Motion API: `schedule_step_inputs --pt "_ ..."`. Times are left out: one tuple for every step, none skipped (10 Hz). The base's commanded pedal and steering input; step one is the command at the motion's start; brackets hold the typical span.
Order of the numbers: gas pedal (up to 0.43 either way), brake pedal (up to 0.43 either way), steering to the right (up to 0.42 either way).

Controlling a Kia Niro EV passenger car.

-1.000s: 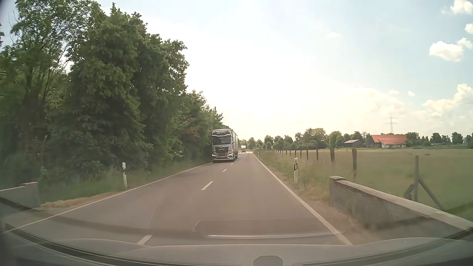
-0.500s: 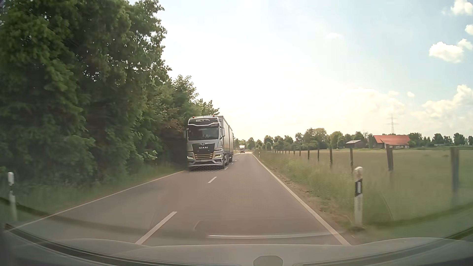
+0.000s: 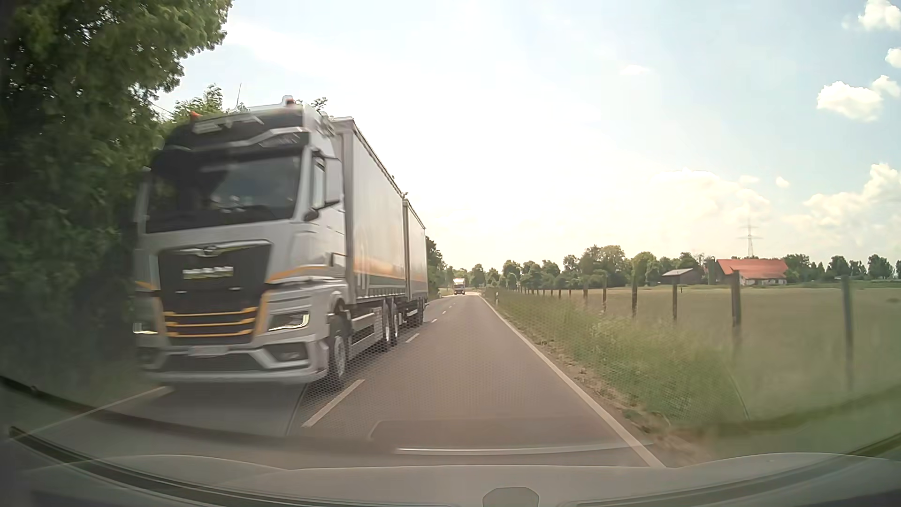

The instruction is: Follow the waypoints while adhering to traffic rules and regulations

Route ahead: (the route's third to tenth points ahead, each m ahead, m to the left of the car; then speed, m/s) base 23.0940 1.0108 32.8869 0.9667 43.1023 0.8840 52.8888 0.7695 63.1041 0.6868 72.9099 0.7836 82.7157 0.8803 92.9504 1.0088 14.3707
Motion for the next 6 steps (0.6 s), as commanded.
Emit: schedule_step_inputs --pt "0.177 0.0 -0.004" --pt "0.177 0.0 -0.004" --pt "0.177 0.0 -0.004" --pt "0.177 0.0 -0.005" --pt "0.177 0.0 -0.005" --pt "0.177 0.0 -0.005"
